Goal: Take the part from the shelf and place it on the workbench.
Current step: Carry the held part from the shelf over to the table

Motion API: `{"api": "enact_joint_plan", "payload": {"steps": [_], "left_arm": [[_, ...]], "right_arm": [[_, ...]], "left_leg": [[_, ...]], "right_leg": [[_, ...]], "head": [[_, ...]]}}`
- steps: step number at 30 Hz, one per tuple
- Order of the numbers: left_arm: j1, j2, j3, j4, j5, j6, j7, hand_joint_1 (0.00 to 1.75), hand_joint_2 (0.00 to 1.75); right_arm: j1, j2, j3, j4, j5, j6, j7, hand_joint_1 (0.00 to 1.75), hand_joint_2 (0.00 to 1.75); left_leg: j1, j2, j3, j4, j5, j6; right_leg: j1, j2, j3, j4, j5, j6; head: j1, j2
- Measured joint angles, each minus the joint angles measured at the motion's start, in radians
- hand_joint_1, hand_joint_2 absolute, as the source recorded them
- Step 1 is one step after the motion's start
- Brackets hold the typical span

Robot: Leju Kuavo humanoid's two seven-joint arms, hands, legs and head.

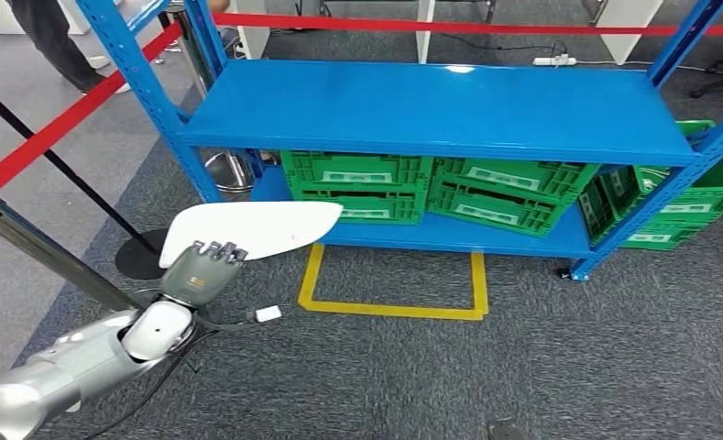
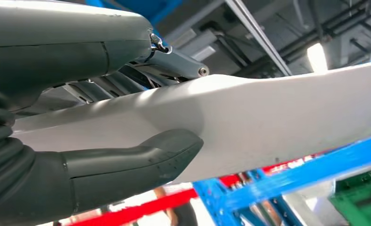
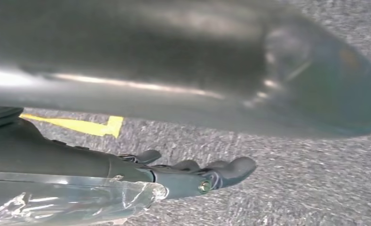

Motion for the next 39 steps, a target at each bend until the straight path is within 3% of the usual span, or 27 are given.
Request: {"api": "enact_joint_plan", "payload": {"steps": [1,3,5,6,7,8,9,11,13,14,18,22,28,31,33,34,37,38,39], "left_arm": [[-0.001,0.001,0.000,0.000,0.000,0.000,-0.004,1.75,1.75],[0.000,0.002,0.001,0.000,0.000,0.000,-0.011,1.75,1.75],[0.000,0.003,0.006,0.000,0.000,0.000,-0.021,1.75,1.75],[0.000,0.003,0.010,0.000,0.000,0.000,-0.026,1.75,1.75],[0.001,0.003,0.014,-0.001,0.000,0.000,-0.031,1.75,1.75],[0.002,0.003,0.018,-0.002,0.000,0.000,-0.034,1.75,1.75],[0.003,0.003,0.022,-0.003,0.000,0.000,-0.035,1.75,1.75],[0.001,0.004,0.032,-0.008,0.000,0.000,-0.034,1.75,1.75],[-0.004,0.004,0.039,-0.013,0.000,0.000,-0.029,1.75,1.75],[-0.004,0.005,0.041,-0.015,0.000,0.000,-0.026,1.75,1.75],[0.005,0.008,0.040,-0.016,0.000,0.000,-0.014,1.75,1.75],[0.007,0.012,0.037,-0.016,0.000,0.000,0.004,1.75,1.75],[0.008,0.027,0.025,-0.017,0.000,0.000,0.029,1.75,1.75],[0.009,0.039,0.019,-0.020,0.000,0.000,0.034,1.75,1.75],[0.008,0.049,0.018,-0.026,0.000,0.000,0.038,1.75,1.75],[0.008,0.053,0.017,-0.029,0.000,0.001,0.039,1.75,1.75],[0.014,0.071,0.014,-0.035,0.000,0.000,0.042,1.75,1.75],[0.017,0.077,0.013,-0.036,0.000,0.000,0.042,1.75,1.75],[0.019,0.081,0.012,-0.037,0.000,0.000,0.042,1.75,1.75]], "right_arm": [[0.002,0.000,0.000,0.000,-0.001,0.000,0.000,0.00,0.00],[0.004,0.000,0.000,0.000,-0.002,0.000,0.000,0.00,0.00],[0.003,0.000,0.000,0.000,-0.002,0.000,0.000,0.00,0.00],[0.004,0.000,0.000,0.000,-0.003,0.000,0.000,0.00,0.00],[0.006,0.000,0.000,0.000,-0.003,0.000,0.000,0.00,0.00],[0.007,0.000,0.000,0.000,-0.004,0.000,-0.001,0.00,0.00],[0.008,0.000,0.000,0.000,-0.005,0.000,-0.001,0.00,0.00],[0.007,0.000,0.000,0.000,-0.007,0.000,-0.002,0.00,0.00],[0.006,0.000,0.000,0.000,-0.008,0.000,-0.003,0.00,0.00],[0.006,0.000,0.000,0.000,-0.009,0.000,-0.003,0.00,0.00],[0.008,0.000,0.000,0.000,-0.010,0.000,-0.003,0.00,0.00],[0.008,0.000,0.000,0.000,-0.004,-0.002,-0.001,0.00,0.00],[0.008,0.004,0.008,0.000,0.009,-0.019,0.004,0.00,0.00],[0.007,0.009,0.012,0.000,0.015,-0.037,0.006,0.00,0.00],[0.007,0.014,0.018,0.000,0.022,-0.053,0.010,0.00,0.00],[0.007,0.016,0.021,0.000,0.025,-0.058,0.013,0.00,0.00],[0.008,0.023,0.027,0.000,0.029,-0.067,0.021,0.00,0.00],[0.009,0.024,0.029,0.000,0.030,-0.068,0.023,0.00,0.00],[0.009,0.025,0.030,0.000,0.031,-0.069,0.023,0.00,0.00]], "left_leg": [[0.002,0.000,-0.005,0.005,-0.008,-0.005],[0.003,0.000,-0.028,0.061,-0.074,-0.015],[0.004,0.000,-0.070,0.194,-0.164,-0.020],[0.004,0.000,-0.087,0.258,-0.187,-0.020],[0.003,0.000,-0.091,0.296,-0.189,-0.020],[0.003,0.000,-0.078,0.297,-0.173,-0.017],[0.003,0.000,-0.044,0.258,-0.150,-0.014],[0.000,0.000,0.056,0.121,-0.120,-0.003],[-0.004,0.000,0.119,0.023,-0.123,0.005],[-0.004,0.000,0.126,0.004,-0.125,0.005],[-0.005,-0.001,0.117,-0.006,-0.121,0.007],[-0.007,-0.001,0.108,-0.005,-0.112,0.017],[-0.010,-0.001,0.099,-0.003,-0.104,0.022],[-0.010,-0.002,0.097,-0.009,-0.096,0.036],[-0.002,-0.005,0.103,-0.028,-0.082,0.041],[0.002,-0.008,0.105,-0.034,-0.077,0.041],[0.006,-0.020,0.100,-0.035,-0.072,0.037],[0.010,-0.027,0.099,-0.035,-0.071,0.032],[0.015,-0.036,0.097,-0.033,-0.070,0.026]], "right_leg": [[0.000,-0.001,-0.008,0.001,0.007,-0.009],[-0.002,-0.004,-0.023,0.001,0.025,-0.027],[-0.001,-0.004,-0.046,0.001,0.046,-0.036],[0.000,-0.004,-0.058,0.002,0.055,-0.037],[0.001,-0.004,-0.070,0.002,0.064,-0.037],[0.002,-0.004,-0.080,0.002,0.072,-0.036],[0.003,-0.004,-0.088,0.002,0.079,-0.034],[0.005,-0.004,-0.100,0.004,0.089,-0.027],[0.008,-0.006,-0.110,0.006,0.099,-0.017],[0.010,-0.007,-0.115,0.007,0.102,-0.016],[0.011,-0.009,-0.123,0.000,0.119,-0.032],[0.009,-0.009,-0.124,-0.014,0.135,-0.011],[0.005,-0.009,-0.131,-0.019,0.147,-0.001],[0.002,-0.011,-0.131,-0.026,0.153,0.011],[0.004,-0.010,-0.144,-0.004,0.131,0.016],[0.003,-0.009,-0.162,0.039,0.100,0.018],[-0.006,-0.009,-0.237,0.240,0.000,0.026],[-0.010,-0.009,-0.243,0.268,-0.007,0.030],[-0.015,-0.008,-0.228,0.252,0.006,0.035]], "head": [[0.000,0.000],[-0.002,0.000],[-0.005,0.000],[-0.005,0.000],[-0.006,0.000],[-0.006,0.000],[-0.006,0.000],[-0.006,0.000],[-0.006,0.000],[-0.005,0.000],[-0.004,0.000],[-0.004,0.000],[-0.004,0.000],[-0.005,0.000],[-0.004,0.000],[-0.002,0.000],[-0.001,0.000],[-0.001,0.000],[-0.001,0.000]]}}
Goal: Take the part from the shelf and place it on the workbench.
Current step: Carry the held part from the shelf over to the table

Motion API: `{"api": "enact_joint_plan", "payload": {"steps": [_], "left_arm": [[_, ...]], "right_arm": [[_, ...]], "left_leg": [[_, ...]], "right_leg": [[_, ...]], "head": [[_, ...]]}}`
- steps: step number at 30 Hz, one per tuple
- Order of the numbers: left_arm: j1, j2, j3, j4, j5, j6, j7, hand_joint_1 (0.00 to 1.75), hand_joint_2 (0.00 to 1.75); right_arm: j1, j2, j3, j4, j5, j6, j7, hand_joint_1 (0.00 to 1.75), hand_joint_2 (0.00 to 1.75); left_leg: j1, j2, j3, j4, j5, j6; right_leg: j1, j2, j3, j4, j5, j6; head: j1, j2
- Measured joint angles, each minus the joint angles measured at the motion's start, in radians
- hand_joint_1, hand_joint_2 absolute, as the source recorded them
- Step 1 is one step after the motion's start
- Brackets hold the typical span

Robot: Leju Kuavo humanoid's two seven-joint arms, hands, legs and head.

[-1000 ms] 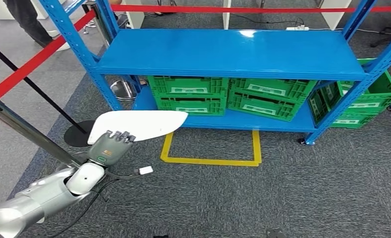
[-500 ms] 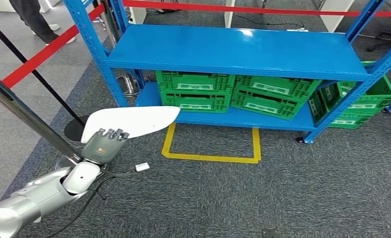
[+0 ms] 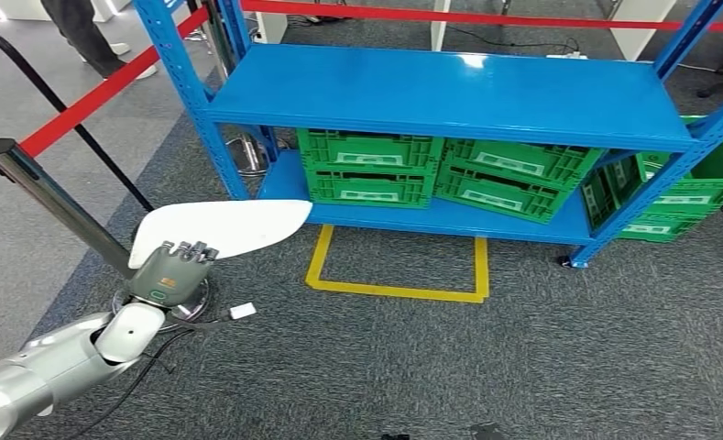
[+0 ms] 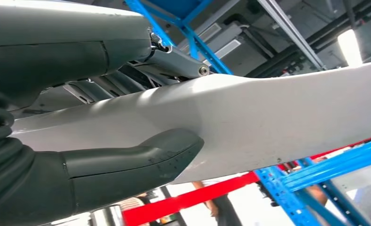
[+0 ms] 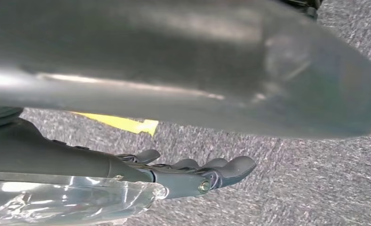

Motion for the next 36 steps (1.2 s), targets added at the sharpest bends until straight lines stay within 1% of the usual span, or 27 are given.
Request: {"api": "enact_joint_plan", "payload": {"steps": [1,2,3,5,7,9,10,12,13,14,15,16,18,20,21,22,23,25,27,28,29,30,31,32,33,35,36], "left_arm": [[0.001,0.003,0.000,-0.002,0.000,0.000,0.000,1.75,1.75],[0.001,0.006,0.000,-0.004,0.000,0.000,0.000,1.75,1.75],[0.001,0.009,0.000,-0.006,0.000,0.000,0.000,1.75,1.75],[0.001,0.016,0.000,-0.010,0.000,0.000,0.001,1.75,1.75],[0.003,0.022,0.000,-0.012,0.000,0.000,0.001,1.75,1.75],[0.003,0.028,-0.001,-0.013,0.000,0.000,0.001,1.75,1.75],[0.001,0.030,-0.001,-0.013,0.000,0.000,0.001,1.75,1.75],[-0.005,0.031,-0.003,-0.013,0.000,0.000,0.001,1.75,1.75],[-0.007,0.031,-0.006,-0.013,0.000,0.000,0.001,1.75,1.75],[-0.007,0.032,-0.008,-0.013,0.000,0.000,0.001,1.75,1.75],[-0.007,0.033,-0.010,-0.013,0.000,0.000,0.001,1.75,1.75],[-0.008,0.035,-0.012,-0.013,0.000,0.000,0.001,1.75,1.75],[-0.012,0.037,-0.012,-0.013,0.000,0.000,0.001,1.75,1.75],[-0.019,0.039,-0.012,-0.014,0.000,0.000,0.001,1.75,1.75],[-0.021,0.041,-0.012,-0.015,0.000,0.000,0.001,1.75,1.75],[-0.020,0.043,-0.013,-0.015,0.000,0.000,0.001,1.75,1.75],[-0.018,0.047,-0.014,-0.015,0.000,0.000,0.001,1.75,1.75],[-0.018,0.050,-0.015,-0.016,0.000,0.000,0.001,1.75,1.75],[-0.019,0.050,-0.015,-0.016,0.000,0.000,0.001,1.75,1.75],[-0.018,0.050,-0.016,-0.016,0.000,0.000,0.001,1.75,1.75],[-0.016,0.049,-0.017,-0.016,0.000,0.000,0.001,1.75,1.75],[-0.015,0.049,-0.017,-0.016,0.000,0.000,0.001,1.75,1.75],[-0.014,0.049,-0.018,-0.016,0.000,0.000,0.001,1.75,1.75],[-0.014,0.049,-0.018,-0.017,0.000,0.000,0.001,1.75,1.75],[-0.014,0.048,-0.018,-0.017,0.000,0.000,0.001,1.75,1.75],[-0.016,0.049,-0.018,-0.018,0.000,0.000,0.001,1.75,1.75],[-0.017,0.051,-0.018,-0.018,0.000,0.000,0.001,1.75,1.75]], "right_arm": [[0.000,0.000,0.001,0.000,0.000,-0.001,0.000,0.00,0.00],[-0.001,0.001,0.002,0.000,0.000,-0.002,0.000,0.00,0.00],[-0.002,0.004,0.003,-0.001,0.000,-0.002,0.000,0.00,0.00],[-0.002,0.008,0.005,-0.002,0.000,-0.003,0.001,0.00,0.00],[-0.002,0.010,0.008,-0.002,0.000,-0.004,0.001,0.00,0.00],[-0.003,0.012,0.009,-0.002,0.000,-0.004,0.001,0.00,0.00],[-0.003,0.012,0.010,-0.002,0.000,-0.004,0.001,0.00,0.00],[-0.001,0.012,0.010,-0.002,0.000,-0.004,0.000,0.00,0.00],[-0.001,0.012,0.010,-0.002,0.000,-0.004,0.000,0.00,0.00],[-0.001,0.012,0.010,-0.002,0.000,-0.004,0.000,0.00,0.00],[-0.001,0.012,0.010,-0.002,-0.001,-0.004,0.000,0.00,0.00],[-0.001,0.012,0.010,-0.002,-0.001,-0.004,0.000,0.00,0.00],[-0.002,0.012,0.011,-0.002,-0.001,-0.004,0.000,0.00,0.00],[-0.003,0.012,0.011,-0.002,-0.002,-0.003,-0.001,0.00,0.00],[-0.003,0.012,0.011,-0.002,-0.002,-0.003,-0.001,0.00,0.00],[-0.003,0.012,0.011,-0.002,-0.003,-0.002,-0.001,0.00,0.00],[-0.004,0.012,0.011,-0.002,-0.003,-0.002,-0.001,0.00,0.00],[-0.005,0.012,0.011,-0.002,-0.003,0.000,-0.002,0.00,0.00],[-0.002,0.012,0.011,-0.002,-0.004,0.000,-0.002,0.00,0.00],[0.000,0.012,0.011,-0.002,-0.004,0.001,-0.002,0.00,0.00],[0.002,0.012,0.011,-0.002,-0.004,0.001,-0.002,0.00,0.00],[0.002,0.012,0.011,-0.002,-0.004,0.001,-0.002,0.00,0.00],[0.001,0.012,0.011,-0.002,-0.004,0.001,-0.002,0.00,0.00],[0.000,0.012,0.011,-0.002,-0.004,0.001,-0.002,0.00,0.00],[-0.001,0.012,0.011,-0.002,-0.004,0.001,-0.002,0.00,0.00],[-0.003,0.012,0.011,-0.002,-0.005,0.002,-0.003,0.00,0.00],[-0.003,0.012,0.011,-0.002,-0.005,0.002,-0.004,0.00,0.00]], "left_leg": [[0.007,-0.011,-0.002,0.004,0.000,-0.009],[0.013,-0.023,-0.006,0.011,-0.002,-0.019],[0.018,-0.035,-0.013,0.021,-0.005,-0.031],[0.021,-0.054,-0.028,0.036,-0.004,-0.049],[0.023,-0.067,-0.037,0.036,0.004,-0.059],[0.022,-0.042,-0.052,0.060,-0.013,-0.065],[0.020,-0.020,-0.071,0.100,-0.037,-0.066],[0.015,0.017,-0.133,0.232,-0.104,-0.064],[0.014,0.022,-0.160,0.293,-0.127,-0.062],[0.012,0.024,-0.174,0.327,-0.136,-0.058],[0.010,0.026,-0.168,0.325,-0.127,-0.054],[0.007,0.031,-0.142,0.284,-0.103,-0.048],[-0.007,0.076,-0.064,0.153,-0.052,-0.034],[-0.019,0.113,-0.022,0.071,-0.034,-0.026],[-0.023,0.113,-0.022,0.060,-0.035,-0.025],[-0.023,0.099,-0.026,0.058,-0.032,-0.021],[-0.022,0.086,-0.028,0.056,-0.028,-0.017],[-0.016,0.061,-0.030,0.051,-0.020,-0.007],[-0.013,0.036,-0.033,0.051,-0.016,-0.001],[-0.014,0.022,-0.035,0.051,-0.014,0.001],[-0.015,0.007,-0.036,0.051,-0.013,0.002],[-0.015,-0.009,-0.037,0.051,-0.013,0.002],[-0.015,-0.025,-0.037,0.052,-0.012,0.002],[-0.014,-0.040,-0.037,0.052,-0.011,0.000],[-0.015,-0.054,-0.038,0.052,-0.009,-0.003],[-0.013,-0.079,-0.046,0.055,-0.004,-0.012],[-0.011,-0.090,-0.051,0.054,0.000,-0.018]], "right_leg": [[-0.007,0.006,0.036,-0.056,0.026,0.007],[-0.015,0.026,0.079,-0.125,0.044,0.017],[-0.020,0.046,0.116,-0.184,0.056,0.020],[-0.023,0.070,0.144,-0.227,0.053,0.011],[-0.018,0.051,0.137,-0.215,0.054,-0.013],[-0.016,0.033,0.133,-0.212,0.057,-0.033],[-0.015,0.022,0.131,-0.213,0.059,-0.041],[-0.008,-0.001,0.126,-0.213,0.062,-0.051],[-0.004,-0.015,0.123,-0.213,0.063,-0.054],[0.000,-0.028,0.121,-0.213,0.064,-0.056],[0.002,-0.041,0.119,-0.213,0.064,-0.058],[0.005,-0.054,0.119,-0.213,0.065,-0.058],[0.011,-0.077,0.120,-0.212,0.065,-0.057],[0.018,-0.101,0.120,-0.211,0.065,-0.051],[0.020,-0.113,0.120,-0.213,0.065,-0.047],[0.021,-0.126,0.121,-0.215,0.066,-0.043],[0.019,-0.126,0.121,-0.213,0.064,-0.037],[0.015,-0.079,0.102,-0.169,0.030,-0.027],[0.014,-0.019,0.049,-0.046,-0.035,-0.023],[0.015,-0.007,0.020,0.019,-0.061,-0.024],[0.016,-0.002,0.000,0.061,-0.071,-0.025],[0.017,0.000,-0.002,0.064,-0.062,-0.026],[0.017,0.004,0.015,0.029,-0.036,-0.029],[0.016,0.016,0.047,-0.038,0.001,-0.032],[0.013,0.041,0.082,-0.108,0.028,-0.035],[0.007,0.082,0.129,-0.202,0.052,-0.039],[0.007,0.088,0.136,-0.214,0.049,-0.042]], "head": [[0.000,0.000],[0.001,0.000],[0.004,0.000],[0.006,0.000],[0.004,0.000],[-0.002,0.000],[-0.007,0.000],[-0.015,0.000],[-0.016,0.000],[-0.016,0.000],[-0.016,0.000],[-0.016,0.000],[-0.016,0.000],[-0.017,0.000],[-0.017,0.000],[-0.018,0.000],[-0.017,0.000],[-0.015,0.000],[-0.013,0.000],[-0.012,0.000],[-0.012,0.000],[-0.012,0.000],[-0.012,0.000],[-0.012,0.000],[-0.012,0.000],[-0.013,0.000],[-0.014,0.000]]}}
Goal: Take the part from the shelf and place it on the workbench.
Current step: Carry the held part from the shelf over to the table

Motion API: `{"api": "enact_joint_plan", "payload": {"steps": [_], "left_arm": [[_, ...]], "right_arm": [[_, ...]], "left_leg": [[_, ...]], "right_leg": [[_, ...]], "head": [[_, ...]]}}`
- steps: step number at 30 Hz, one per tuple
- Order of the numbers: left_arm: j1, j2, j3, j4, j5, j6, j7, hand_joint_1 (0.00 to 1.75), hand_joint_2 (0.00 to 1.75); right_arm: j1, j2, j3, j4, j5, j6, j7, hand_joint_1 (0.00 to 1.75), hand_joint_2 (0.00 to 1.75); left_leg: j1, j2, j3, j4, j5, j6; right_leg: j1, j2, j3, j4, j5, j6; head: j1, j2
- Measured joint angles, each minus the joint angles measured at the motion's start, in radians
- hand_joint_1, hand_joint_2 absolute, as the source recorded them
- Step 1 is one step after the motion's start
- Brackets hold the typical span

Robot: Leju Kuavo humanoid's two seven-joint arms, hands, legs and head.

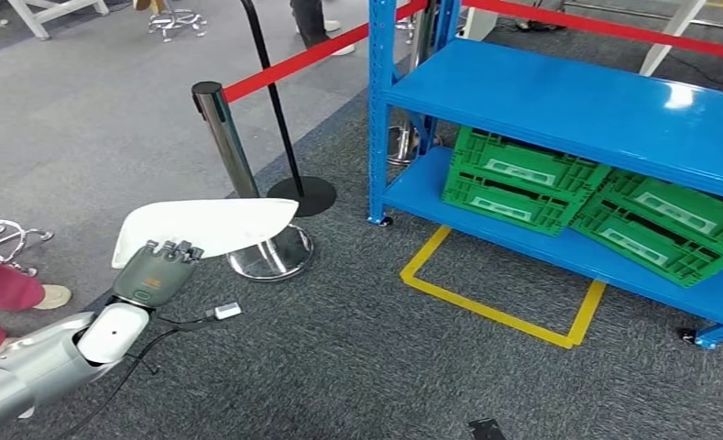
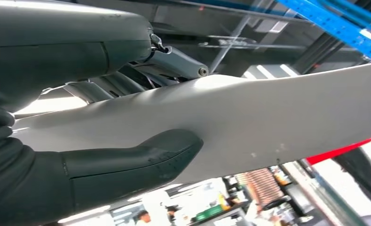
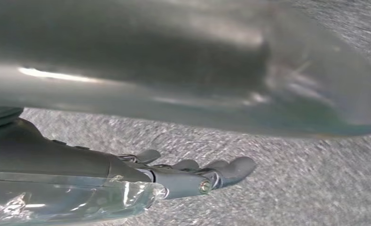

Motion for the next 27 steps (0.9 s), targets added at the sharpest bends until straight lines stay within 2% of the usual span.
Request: {"api": "enact_joint_plan", "payload": {"steps": [2,3,4,6,7,8,9,10,11,13,14,15,17,18,19,21,22,23,24,25,26,27], "left_arm": [[0.001,0.005,0.000,0.000,0.000,0.000,0.000,1.75,1.75],[0.001,0.008,0.000,0.000,0.000,0.000,0.000,1.75,1.75],[-0.001,0.010,0.000,-0.001,0.000,0.000,0.000,1.75,1.75],[-0.007,0.010,-0.001,-0.001,0.000,0.001,0.000,1.75,1.75],[-0.008,0.008,-0.002,-0.001,0.000,0.000,0.000,1.75,1.75],[-0.008,0.007,-0.003,-0.001,0.000,0.000,0.000,1.75,1.75],[-0.007,0.007,-0.005,-0.001,0.000,0.000,0.000,1.75,1.75],[-0.007,0.007,-0.006,-0.001,0.000,0.000,0.000,1.75,1.75],[-0.008,0.008,-0.007,-0.001,0.000,0.000,0.000,1.75,1.75],[-0.014,0.008,-0.007,-0.001,0.000,0.000,0.000,1.75,1.75],[-0.018,0.008,-0.007,-0.001,0.000,0.001,0.000,1.75,1.75],[-0.020,0.008,-0.007,-0.002,0.000,0.001,0.000,1.75,1.75],[-0.019,0.012,-0.007,-0.002,0.000,0.001,0.000,1.75,1.75],[-0.017,0.014,-0.008,-0.002,0.000,0.000,0.000,1.75,1.75],[-0.017,0.017,-0.008,-0.003,0.000,0.001,0.000,1.75,1.75],[-0.021,0.017,-0.008,-0.003,0.000,0.001,0.000,1.75,1.75],[-0.022,0.016,-0.008,-0.003,0.000,0.001,0.000,1.75,1.75],[-0.022,0.015,-0.009,-0.003,0.000,0.001,0.000,1.75,1.75],[-0.021,0.015,-0.010,-0.003,0.000,0.000,0.000,1.75,1.75],[-0.020,0.014,-0.011,-0.004,0.000,0.000,0.000,1.75,1.75],[-0.019,0.014,-0.012,-0.004,0.000,0.000,0.000,1.75,1.75],[-0.019,0.014,-0.012,-0.004,0.000,0.000,0.000,1.75,1.75]], "right_arm": [[0.000,0.000,0.000,0.000,0.000,0.000,0.000,0.00,0.00],[-0.002,0.000,0.000,0.000,-0.001,0.000,0.000,0.00,0.00],[-0.003,0.000,0.000,0.000,-0.001,0.001,-0.001,0.00,0.00],[-0.002,-0.001,0.000,0.001,-0.001,0.003,-0.002,0.00,0.00],[-0.001,-0.001,0.000,0.001,-0.001,0.004,-0.003,0.00,0.00],[0.001,-0.001,0.000,0.001,-0.001,0.004,-0.003,0.00,0.00],[0.001,-0.001,0.000,0.001,-0.002,0.004,-0.003,0.00,0.00],[0.000,-0.001,0.000,0.001,-0.002,0.005,-0.003,0.00,0.00],[-0.001,-0.001,0.000,0.001,-0.002,0.005,-0.003,0.00,0.00],[-0.002,-0.001,0.000,0.001,-0.002,0.007,-0.004,0.00,0.00],[-0.002,-0.001,0.000,0.001,-0.002,0.007,-0.004,0.00,0.00],[-0.002,-0.001,0.000,0.001,-0.002,0.007,-0.005,0.00,0.00],[-0.003,0.000,0.000,0.001,-0.003,0.008,-0.005,0.00,0.00],[-0.004,0.000,0.000,0.000,-0.003,0.009,-0.005,0.00,0.00],[-0.004,0.000,0.000,0.000,-0.003,0.010,-0.006,0.00,0.00],[-0.003,0.000,0.000,0.000,-0.004,0.010,-0.006,0.00,0.00],[0.000,0.000,0.000,0.000,-0.004,0.010,-0.006,0.00,0.00],[0.002,0.000,0.000,0.000,-0.004,0.010,-0.006,0.00,0.00],[0.003,0.000,0.000,0.000,-0.004,0.010,-0.006,0.00,0.00],[0.003,0.000,0.000,0.000,-0.005,0.009,-0.006,0.00,0.00],[0.002,0.000,0.000,0.000,-0.005,0.009,-0.006,0.00,0.00],[0.001,0.000,0.000,0.000,-0.005,0.009,-0.006,0.00,0.00]], "left_leg": [[0.005,-0.018,-0.008,-0.004,0.007,-0.012],[0.004,-0.003,-0.013,0.003,0.002,-0.018],[0.002,0.024,-0.027,0.028,-0.014,-0.023],[-0.001,0.091,-0.082,0.137,-0.070,-0.033],[0.001,0.107,-0.116,0.204,-0.098,-0.037],[0.003,0.114,-0.140,0.254,-0.113,-0.040],[0.004,0.117,-0.149,0.273,-0.110,-0.041],[0.005,0.120,-0.139,0.253,-0.091,-0.041],[0.006,0.129,-0.109,0.199,-0.059,-0.040],[0.000,0.177,-0.035,0.066,-0.009,-0.034],[-0.003,0.197,-0.011,0.021,0.002,-0.029],[-0.006,0.205,-0.001,-0.001,0.002,-0.023],[-0.008,0.182,-0.001,-0.008,0.000,-0.008],[-0.007,0.170,-0.001,-0.010,0.001,-0.002],[-0.005,0.157,0.001,-0.013,0.003,0.004],[-0.001,0.134,0.002,-0.015,0.005,0.015],[-0.001,0.121,0.003,-0.015,0.004,0.018],[-0.002,0.106,0.003,-0.015,0.004,0.020],[-0.003,0.090,0.003,-0.014,0.003,0.021],[-0.003,0.073,0.003,-0.014,0.003,0.021],[-0.003,0.057,0.004,-0.013,0.003,0.020],[-0.002,0.042,0.005,-0.011,0.002,0.019]], "right_leg": [[0.001,-0.021,0.002,-0.006,0.005,-0.010],[0.000,-0.033,0.004,-0.009,0.008,-0.017],[-0.002,-0.046,0.005,-0.014,0.011,-0.023],[-0.001,-0.074,0.007,-0.018,0.012,-0.031],[0.000,-0.089,0.007,-0.018,0.012,-0.032],[0.000,-0.103,0.007,-0.018,0.011,-0.032],[0.000,-0.118,0.007,-0.018,0.010,-0.032],[0.000,-0.132,0.007,-0.018,0.009,-0.031],[0.000,-0.146,0.009,-0.018,0.008,-0.029],[0.005,-0.169,0.012,-0.017,0.002,-0.021],[0.009,-0.181,0.015,-0.016,-0.001,-0.016],[0.013,-0.193,0.017,-0.017,-0.004,-0.011],[0.014,-0.214,0.025,-0.022,-0.007,0.000],[0.011,-0.204,0.025,-0.019,-0.013,0.006],[0.008,-0.180,0.019,-0.003,-0.026,0.010],[0.006,-0.116,-0.026,0.095,-0.079,0.014],[0.006,-0.099,-0.060,0.166,-0.111,0.013],[0.007,-0.092,-0.093,0.229,-0.132,0.013],[0.007,-0.089,-0.115,0.264,-0.136,0.012],[0.007,-0.087,-0.121,0.261,-0.120,0.011],[0.006,-0.082,-0.107,0.219,-0.086,0.009],[0.005,-0.067,-0.080,0.153,-0.045,0.007]], "head": [[0.001,0.000],[-0.003,0.000],[-0.008,0.000],[-0.019,0.000],[-0.021,0.000],[-0.021,0.000],[-0.021,0.000],[-0.021,0.000],[-0.021,0.000],[-0.023,0.000],[-0.022,0.000],[-0.023,0.000],[-0.022,0.000],[-0.021,0.000],[-0.019,0.000],[-0.015,0.000],[-0.014,0.000],[-0.013,0.000],[-0.012,0.000],[-0.012,0.000],[-0.012,0.000],[-0.012,0.000]]}}
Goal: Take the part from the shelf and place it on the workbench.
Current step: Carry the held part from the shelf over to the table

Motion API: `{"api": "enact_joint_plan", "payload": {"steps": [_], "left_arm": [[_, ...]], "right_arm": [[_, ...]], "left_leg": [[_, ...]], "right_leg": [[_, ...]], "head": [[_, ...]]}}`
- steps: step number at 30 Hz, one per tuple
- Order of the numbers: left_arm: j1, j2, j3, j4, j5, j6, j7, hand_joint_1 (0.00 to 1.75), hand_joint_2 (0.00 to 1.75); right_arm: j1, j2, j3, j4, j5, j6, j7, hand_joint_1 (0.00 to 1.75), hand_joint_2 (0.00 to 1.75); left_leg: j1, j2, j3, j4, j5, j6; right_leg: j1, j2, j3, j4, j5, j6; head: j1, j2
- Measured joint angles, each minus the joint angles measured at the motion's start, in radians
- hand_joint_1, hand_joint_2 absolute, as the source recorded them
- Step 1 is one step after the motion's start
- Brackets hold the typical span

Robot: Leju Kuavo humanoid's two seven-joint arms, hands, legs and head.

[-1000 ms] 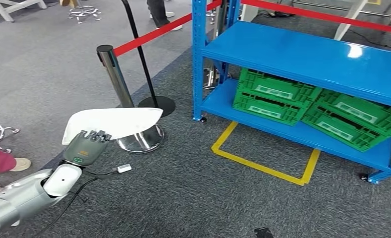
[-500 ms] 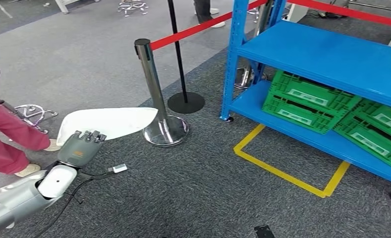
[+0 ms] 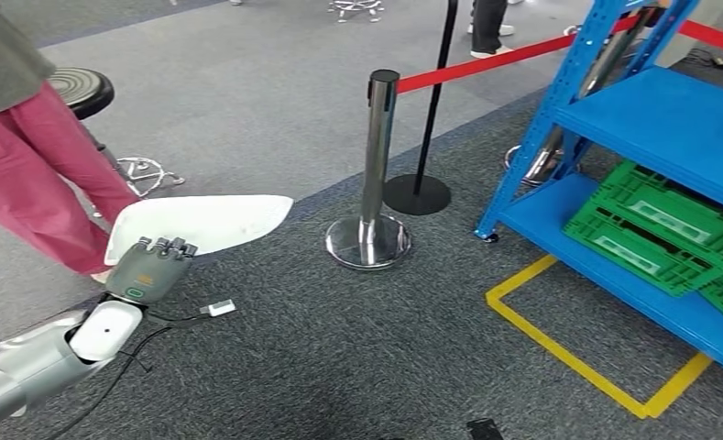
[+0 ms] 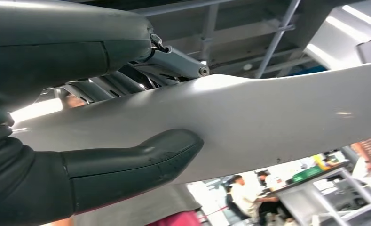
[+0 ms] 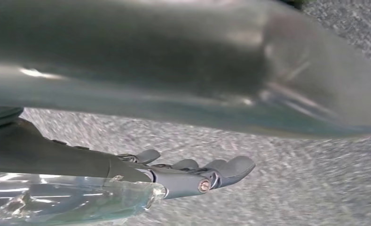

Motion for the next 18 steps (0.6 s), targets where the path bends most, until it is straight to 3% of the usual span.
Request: {"api": "enact_joint_plan", "payload": {"steps": [2,3,5,6,8,9,10,12,13,15,17,18], "left_arm": [[-0.002,0.000,0.000,-0.001,0.000,0.000,0.000,1.75,1.75],[-0.002,0.002,0.000,-0.002,0.000,0.000,0.000,1.75,1.75],[-0.001,0.008,0.000,-0.002,0.000,0.000,0.000,1.75,1.75],[0.001,0.011,0.000,-0.003,0.000,0.000,0.000,1.75,1.75],[0.002,0.015,0.001,-0.004,0.000,0.000,0.000,1.75,1.75],[0.001,0.016,0.002,-0.006,0.000,0.000,0.000,1.75,1.75],[0.000,0.016,0.002,-0.007,0.000,0.000,0.000,1.75,1.75],[0.005,0.015,0.003,-0.008,0.000,0.000,0.000,1.75,1.75],[0.007,0.015,0.003,-0.009,0.000,0.000,0.000,1.75,1.75],[0.009,0.016,0.004,-0.009,0.000,0.000,0.000,1.75,1.75],[0.006,0.016,0.005,-0.011,0.000,0.000,0.000,1.75,1.75],[0.004,0.016,0.006,-0.013,0.000,0.000,0.000,1.75,1.75]], "right_arm": [[-0.001,0.000,0.000,0.000,-0.001,0.000,0.000,0.00,0.00],[-0.001,0.000,0.000,0.000,-0.001,0.000,0.000,0.00,0.00],[-0.001,0.000,0.000,0.000,-0.001,0.000,-0.001,0.00,0.00],[-0.002,0.000,0.000,0.000,-0.001,0.000,-0.002,0.00,0.00],[-0.004,0.000,0.000,0.000,-0.001,-0.001,-0.003,0.00,0.00],[-0.004,0.000,0.000,0.000,-0.001,-0.001,-0.004,0.00,0.00],[-0.003,0.000,0.000,0.000,-0.001,-0.002,-0.004,0.00,0.00],[-0.001,0.000,0.000,0.000,-0.001,-0.002,-0.004,0.00,0.00],[-0.001,0.000,0.000,0.000,-0.001,-0.002,-0.004,0.00,0.00],[-0.002,0.000,0.000,0.000,0.000,-0.002,-0.004,0.00,0.00],[-0.002,0.000,0.000,0.000,0.000,-0.002,-0.004,0.00,0.00],[-0.003,0.000,0.000,0.000,0.000,-0.002,-0.004,0.00,0.00]], "left_leg": [[0.000,-0.026,-0.003,0.006,-0.002,-0.009],[0.001,-0.038,-0.006,0.008,0.000,-0.015],[0.007,-0.061,-0.013,0.005,0.006,-0.029],[0.007,-0.055,-0.016,0.005,0.006,-0.035],[0.003,0.000,-0.039,0.048,-0.020,-0.046],[0.002,0.037,-0.065,0.101,-0.048,-0.050],[0.002,0.060,-0.100,0.169,-0.079,-0.054],[0.005,0.072,-0.158,0.280,-0.114,-0.058],[0.007,0.074,-0.162,0.288,-0.106,-0.059],[0.008,0.091,-0.112,0.193,-0.045,-0.058],[0.001,0.145,-0.039,0.060,0.003,-0.051],[-0.003,0.164,-0.018,0.021,0.011,-0.045]], "right_leg": [[-0.007,0.047,0.054,-0.119,0.049,-0.003],[-0.008,0.062,0.069,-0.148,0.055,-0.004],[-0.007,0.056,0.078,-0.160,0.052,-0.010],[-0.006,0.044,0.080,-0.163,0.054,-0.016],[-0.006,0.020,0.086,-0.171,0.057,-0.029],[-0.004,0.006,0.089,-0.173,0.057,-0.035],[-0.003,-0.008,0.089,-0.174,0.056,-0.039],[-0.001,-0.037,0.091,-0.174,0.053,-0.042],[0.000,-0.052,0.092,-0.174,0.051,-0.042],[0.000,-0.079,0.098,-0.174,0.046,-0.038],[0.006,-0.102,0.106,-0.173,0.038,-0.029],[0.010,-0.113,0.110,-0.173,0.034,-0.025]], "head": [[-0.001,0.000],[-0.001,0.000],[-0.002,0.000],[-0.002,0.000],[-0.008,0.000],[-0.011,0.000],[-0.014,0.000],[-0.014,0.000],[-0.014,0.000],[-0.014,0.000],[-0.014,0.000],[-0.014,0.000]]}}
